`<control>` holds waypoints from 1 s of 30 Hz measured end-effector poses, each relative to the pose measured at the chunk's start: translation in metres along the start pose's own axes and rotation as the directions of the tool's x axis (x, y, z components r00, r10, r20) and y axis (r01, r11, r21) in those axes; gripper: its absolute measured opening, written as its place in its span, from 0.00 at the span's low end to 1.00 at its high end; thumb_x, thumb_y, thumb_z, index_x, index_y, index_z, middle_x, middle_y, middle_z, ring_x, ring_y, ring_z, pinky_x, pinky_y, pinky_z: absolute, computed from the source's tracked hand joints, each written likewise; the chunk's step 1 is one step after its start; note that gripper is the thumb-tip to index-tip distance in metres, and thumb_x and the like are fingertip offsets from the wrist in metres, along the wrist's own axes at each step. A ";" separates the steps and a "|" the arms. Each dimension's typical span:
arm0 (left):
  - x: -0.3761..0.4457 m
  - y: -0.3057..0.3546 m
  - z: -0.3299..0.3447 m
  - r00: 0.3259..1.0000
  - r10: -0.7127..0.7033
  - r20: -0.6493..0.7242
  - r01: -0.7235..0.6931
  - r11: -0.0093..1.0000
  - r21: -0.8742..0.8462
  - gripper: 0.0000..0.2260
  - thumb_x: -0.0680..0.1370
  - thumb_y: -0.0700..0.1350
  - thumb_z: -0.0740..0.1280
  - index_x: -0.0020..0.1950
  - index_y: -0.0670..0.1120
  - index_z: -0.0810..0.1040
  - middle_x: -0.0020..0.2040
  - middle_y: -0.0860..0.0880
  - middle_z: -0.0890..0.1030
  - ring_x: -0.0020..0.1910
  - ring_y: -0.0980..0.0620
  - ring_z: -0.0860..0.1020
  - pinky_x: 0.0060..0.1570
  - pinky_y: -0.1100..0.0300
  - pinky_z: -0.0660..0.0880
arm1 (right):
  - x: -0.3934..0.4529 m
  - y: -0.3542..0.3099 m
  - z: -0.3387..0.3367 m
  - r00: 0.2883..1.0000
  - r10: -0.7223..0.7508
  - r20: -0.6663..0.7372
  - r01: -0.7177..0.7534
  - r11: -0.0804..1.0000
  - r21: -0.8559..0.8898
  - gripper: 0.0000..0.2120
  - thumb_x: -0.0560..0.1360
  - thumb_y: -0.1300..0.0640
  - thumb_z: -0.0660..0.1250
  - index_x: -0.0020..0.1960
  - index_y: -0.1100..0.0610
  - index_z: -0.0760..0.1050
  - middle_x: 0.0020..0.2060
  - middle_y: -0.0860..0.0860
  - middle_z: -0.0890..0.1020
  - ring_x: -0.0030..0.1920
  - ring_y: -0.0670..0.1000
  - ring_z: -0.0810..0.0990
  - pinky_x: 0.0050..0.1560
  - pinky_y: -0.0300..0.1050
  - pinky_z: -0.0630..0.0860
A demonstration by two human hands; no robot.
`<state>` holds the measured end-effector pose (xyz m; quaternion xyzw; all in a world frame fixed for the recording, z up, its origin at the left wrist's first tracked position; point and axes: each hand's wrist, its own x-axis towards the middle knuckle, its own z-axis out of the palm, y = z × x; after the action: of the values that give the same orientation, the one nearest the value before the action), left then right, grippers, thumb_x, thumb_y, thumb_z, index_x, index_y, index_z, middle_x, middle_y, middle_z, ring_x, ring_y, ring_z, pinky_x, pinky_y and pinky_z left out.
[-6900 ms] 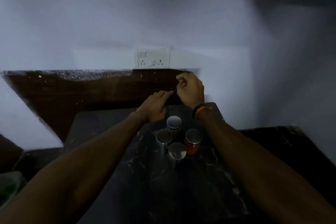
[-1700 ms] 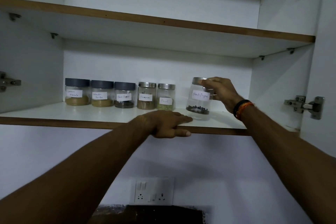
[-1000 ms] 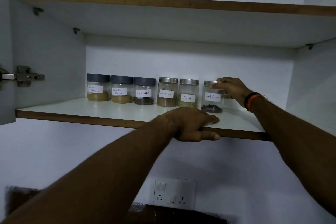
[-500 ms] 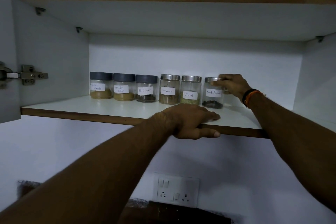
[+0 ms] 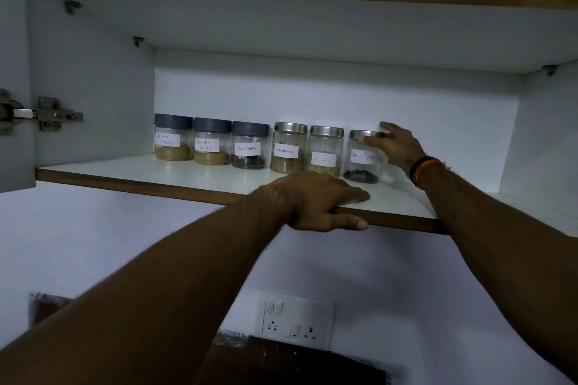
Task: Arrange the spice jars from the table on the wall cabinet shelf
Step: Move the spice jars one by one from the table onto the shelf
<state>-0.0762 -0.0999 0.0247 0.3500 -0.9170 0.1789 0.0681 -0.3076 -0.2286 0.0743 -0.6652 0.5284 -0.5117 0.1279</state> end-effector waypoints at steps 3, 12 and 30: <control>-0.001 0.000 -0.001 1.000 -0.013 0.004 0.013 1.000 -0.006 0.31 0.81 0.66 0.53 0.81 0.54 0.58 0.77 0.49 0.69 0.72 0.48 0.71 0.70 0.46 0.69 | -0.008 -0.003 -0.003 0.990 -0.037 -0.134 0.030 0.998 -0.050 0.39 0.74 0.40 0.73 0.78 0.56 0.65 0.75 0.58 0.70 0.73 0.59 0.70 0.73 0.54 0.69; -0.001 0.000 0.001 0.998 -0.057 0.037 0.057 0.998 -0.005 0.31 0.80 0.69 0.50 0.81 0.59 0.56 0.79 0.48 0.64 0.76 0.46 0.65 0.73 0.46 0.62 | -0.077 -0.020 -0.010 0.959 -0.143 -0.247 0.123 0.988 -0.094 0.21 0.76 0.47 0.74 0.64 0.55 0.78 0.63 0.54 0.79 0.63 0.53 0.78 0.58 0.41 0.72; -0.051 0.055 0.027 0.975 -0.159 -0.156 0.178 0.977 0.119 0.37 0.80 0.58 0.62 0.82 0.45 0.49 0.82 0.44 0.56 0.78 0.42 0.59 0.75 0.43 0.57 | -0.284 -0.030 0.018 0.848 -0.416 -0.327 0.321 0.896 -0.307 0.07 0.73 0.65 0.69 0.50 0.60 0.83 0.53 0.55 0.78 0.54 0.53 0.79 0.53 0.53 0.81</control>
<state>-0.0752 -0.0405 -0.0284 0.4164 -0.8626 0.2581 0.1265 -0.2526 0.0136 -0.0671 -0.6517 0.4623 -0.5792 -0.1613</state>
